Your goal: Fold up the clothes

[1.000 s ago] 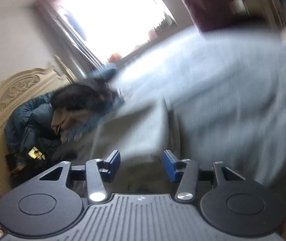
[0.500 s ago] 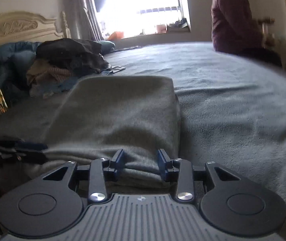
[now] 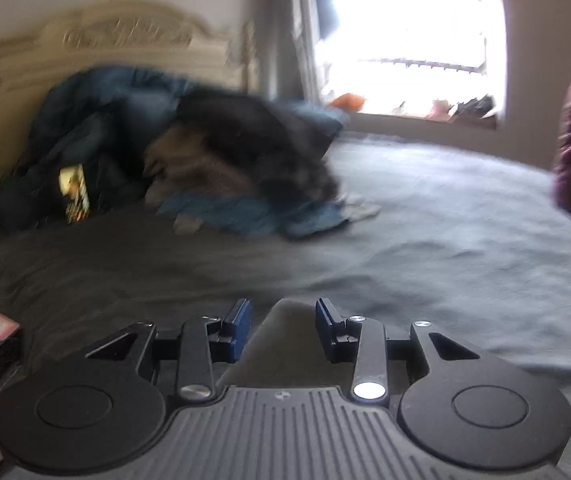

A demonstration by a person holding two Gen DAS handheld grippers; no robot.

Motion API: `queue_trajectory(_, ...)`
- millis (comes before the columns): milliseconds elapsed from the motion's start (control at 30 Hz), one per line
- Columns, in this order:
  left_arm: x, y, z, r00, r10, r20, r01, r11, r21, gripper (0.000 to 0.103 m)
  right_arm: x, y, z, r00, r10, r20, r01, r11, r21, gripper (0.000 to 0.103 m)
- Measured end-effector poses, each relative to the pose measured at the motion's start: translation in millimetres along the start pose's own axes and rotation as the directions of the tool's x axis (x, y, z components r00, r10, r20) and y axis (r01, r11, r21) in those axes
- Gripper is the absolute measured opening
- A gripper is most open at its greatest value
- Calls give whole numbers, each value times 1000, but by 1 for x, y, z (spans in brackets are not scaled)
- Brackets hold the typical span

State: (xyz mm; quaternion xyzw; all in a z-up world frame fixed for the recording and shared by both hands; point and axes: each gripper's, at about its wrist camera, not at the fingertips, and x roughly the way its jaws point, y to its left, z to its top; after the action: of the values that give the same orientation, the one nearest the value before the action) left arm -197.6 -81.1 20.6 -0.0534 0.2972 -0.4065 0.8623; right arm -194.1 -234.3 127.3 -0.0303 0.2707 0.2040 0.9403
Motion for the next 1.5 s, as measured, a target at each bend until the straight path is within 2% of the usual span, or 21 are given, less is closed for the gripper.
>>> queue_trajectory(133,-1,4,-7,999,-23,24,24,1000,-12,44,68,-29,-33,975,-110,-193,110,994,-10,38)
queue_trajectory(200,-2,6,-8,999,-39,34,39,999,-10,44,60,-45,-29,981,-68,-183,88,990,106,38)
queue_trajectory(267,-3,8,-9,998,-50,38,50,999,-8,44,44,-38,-15,986,-93,-140,106,991,83,38)
queue_trajectory(400,-3,8,-11,997,-57,45,57,998,-7,44,46,-22,2,992,60,-111,-53,997,64,38)
queue_trajectory(500,-3,3,-13,998,-17,52,17,1000,16,44,96,-20,-11,981,32,-189,-31,999,10,37)
queue_trajectory(533,-2,2,-13,998,-3,56,1,1000,27,44,104,-25,-14,983,41,-180,-37,999,23,37)
queue_trajectory(700,0,3,-15,997,-22,69,21,1000,16,44,84,-31,-10,992,61,-107,-50,994,100,35)
queue_trajectory(833,-1,2,-16,997,-20,76,19,1000,20,44,80,-7,-2,983,143,-113,-148,988,-42,35)
queue_trajectory(900,-2,2,-17,997,-18,78,16,1000,18,44,99,6,-3,983,97,-153,-122,979,-163,29)
queue_trajectory(933,-2,1,-18,997,-14,82,12,1000,21,44,110,5,-5,984,52,-168,-86,976,-202,22)
queue_trajectory(967,-3,1,-18,996,-10,86,8,1000,24,44,119,-1,-5,984,30,-176,-66,978,-199,0)
queue_trajectory(1033,-3,1,-19,996,-11,89,9,1000,21,44,125,-11,2,986,43,-164,-66,988,-137,0)
queue_trajectory(1067,-4,2,-19,996,-12,90,11,1000,18,44,121,-7,6,989,60,-137,-82,984,-157,4)
queue_trajectory(1100,-4,2,-20,996,-12,92,11,1000,18,44,118,3,7,988,74,-138,-104,969,-225,12)
queue_trajectory(1200,-5,2,-20,996,-14,92,12,1000,23,44,125,36,1,949,143,-282,-251,883,-396,14)
queue_trajectory(1267,-6,2,-20,996,-13,92,11,1000,19,44,142,41,-7,947,3,-320,-180,831,-526,13)
queue_trajectory(1300,-6,2,-20,996,-10,94,8,1000,20,44,149,31,-5,953,-75,-294,-101,834,-542,0)
queue_trajectory(1367,-5,2,-19,996,-9,87,7,1000,23,44,138,-6,17,970,-36,-239,-53,933,-356,0)
queue_trajectory(1400,-4,3,-19,996,-9,84,7,1000,22,44,123,-21,27,982,-72,-173,20,958,-286,8)
queue_trajectory(1467,-5,4,-19,997,-14,82,12,1000,21,44,87,-46,38,985,-155,-73,139,972,-191,15)
queue_trajectory(1500,-6,4,-19,997,-17,79,15,1000,19,44,65,-58,38,984,-170,-55,160,976,-144,16)
